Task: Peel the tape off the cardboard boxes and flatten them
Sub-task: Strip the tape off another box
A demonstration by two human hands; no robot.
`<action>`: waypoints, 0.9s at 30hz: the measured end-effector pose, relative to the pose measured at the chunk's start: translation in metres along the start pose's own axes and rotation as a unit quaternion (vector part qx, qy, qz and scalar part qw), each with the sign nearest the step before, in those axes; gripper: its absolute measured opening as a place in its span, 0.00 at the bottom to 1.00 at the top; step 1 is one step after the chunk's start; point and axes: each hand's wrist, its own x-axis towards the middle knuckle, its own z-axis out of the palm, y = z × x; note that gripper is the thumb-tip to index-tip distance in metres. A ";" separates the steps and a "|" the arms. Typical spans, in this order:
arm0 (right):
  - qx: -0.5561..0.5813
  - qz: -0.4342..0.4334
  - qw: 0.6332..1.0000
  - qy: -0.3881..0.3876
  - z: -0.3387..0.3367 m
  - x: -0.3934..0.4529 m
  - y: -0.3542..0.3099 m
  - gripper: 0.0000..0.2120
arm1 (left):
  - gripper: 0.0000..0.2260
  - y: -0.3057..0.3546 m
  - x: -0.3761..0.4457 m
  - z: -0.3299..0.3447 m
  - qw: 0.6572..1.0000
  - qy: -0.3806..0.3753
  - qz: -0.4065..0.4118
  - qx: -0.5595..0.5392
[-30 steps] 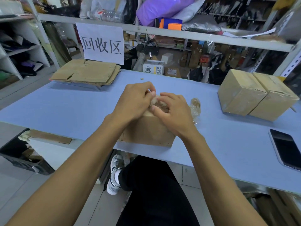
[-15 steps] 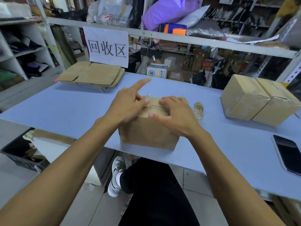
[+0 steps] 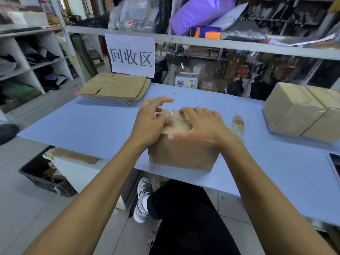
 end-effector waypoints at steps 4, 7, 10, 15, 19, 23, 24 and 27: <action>0.004 0.006 1.000 0.005 0.001 0.000 -0.002 0.41 | 0.17 -0.001 -0.005 0.000 1.000 0.000 0.003 -0.013; 0.013 0.003 1.000 0.012 0.000 -0.001 -0.002 0.39 | 0.07 0.002 -0.003 0.005 1.000 0.007 -0.005 -0.002; 0.025 0.004 1.000 0.012 -0.001 -0.001 -0.002 0.39 | 0.04 -0.002 0.000 0.005 0.999 0.021 0.010 0.044; 0.021 0.005 1.000 0.013 -0.001 -0.001 -0.002 0.40 | 0.16 -0.007 -0.005 0.000 0.998 0.023 -0.026 -0.045; 0.008 0.018 1.000 -0.019 -0.007 0.002 -0.003 0.42 | 0.09 -0.009 -0.003 0.001 0.995 0.054 -0.052 -0.072; 0.002 0.053 0.993 -0.101 -0.017 0.018 -0.024 0.49 | 0.10 -0.010 -0.001 0.002 0.993 0.081 -0.061 -0.068; 0.001 0.040 0.995 -0.092 -0.014 0.020 -0.031 0.49 | 0.06 -0.010 -0.001 0.003 0.993 0.077 -0.059 -0.062; 0.038 -0.002 0.999 -0.030 0.000 0.021 -0.039 0.39 | 0.10 -0.009 -0.002 0.006 0.994 0.081 -0.066 -0.025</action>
